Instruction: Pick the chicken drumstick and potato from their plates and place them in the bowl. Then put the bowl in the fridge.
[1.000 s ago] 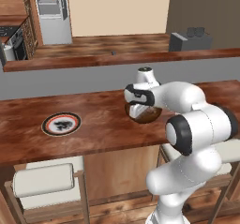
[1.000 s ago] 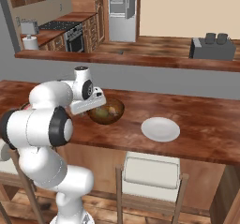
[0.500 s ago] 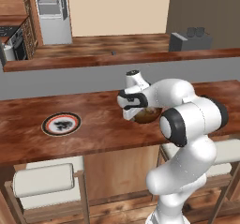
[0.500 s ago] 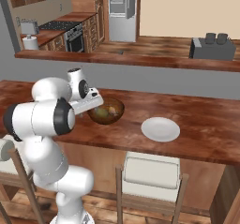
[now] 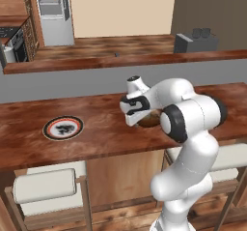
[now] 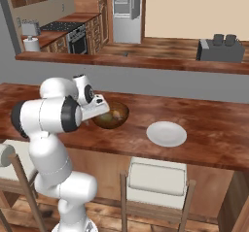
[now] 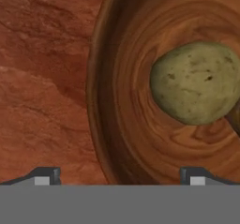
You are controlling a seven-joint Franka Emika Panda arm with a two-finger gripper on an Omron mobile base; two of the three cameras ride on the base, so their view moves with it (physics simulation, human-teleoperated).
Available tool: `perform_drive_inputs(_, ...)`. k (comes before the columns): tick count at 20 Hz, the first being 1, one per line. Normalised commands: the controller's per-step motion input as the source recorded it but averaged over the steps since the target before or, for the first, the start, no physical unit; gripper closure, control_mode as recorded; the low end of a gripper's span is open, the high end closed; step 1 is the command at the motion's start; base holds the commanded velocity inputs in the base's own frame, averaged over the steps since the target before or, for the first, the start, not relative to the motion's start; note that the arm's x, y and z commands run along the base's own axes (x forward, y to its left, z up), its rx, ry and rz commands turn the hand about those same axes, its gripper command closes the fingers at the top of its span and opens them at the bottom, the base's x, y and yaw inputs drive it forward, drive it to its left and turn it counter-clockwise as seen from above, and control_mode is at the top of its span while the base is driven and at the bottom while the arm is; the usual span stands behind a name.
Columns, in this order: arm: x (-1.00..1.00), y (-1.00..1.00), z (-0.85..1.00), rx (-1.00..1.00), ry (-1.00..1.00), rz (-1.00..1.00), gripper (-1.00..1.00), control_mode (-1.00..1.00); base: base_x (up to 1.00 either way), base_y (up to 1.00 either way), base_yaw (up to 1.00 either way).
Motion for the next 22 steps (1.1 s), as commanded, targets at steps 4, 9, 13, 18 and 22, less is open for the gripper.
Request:
perform_drive_inputs(4, 0.19, -0.08, -0.24, 0.00, 0.00, -0.07, -1.00, -1.00, 0.00, 0.00, 0.00)
perform_drive_inputs(9, 0.23, -0.11, -0.13, 0.00, 0.00, 0.00, -1.00, -1.00, 0.00, 0.00, 0.00)
perform_drive_inputs(13, -0.04, -0.06, -0.08, 0.00, 0.00, 0.00, -1.00, -1.00, 0.00, 0.00, 0.00)
perform_drive_inputs(18, -0.01, -0.01, -0.08, 0.00, 0.00, 0.00, 1.00, -1.00, 0.00, 0.00, 0.00)
perform_drive_inputs(22, -0.12, -0.07, -0.12, 0.00, 0.00, -0.01, 1.00, -1.00, 0.00, 0.00, 0.00)
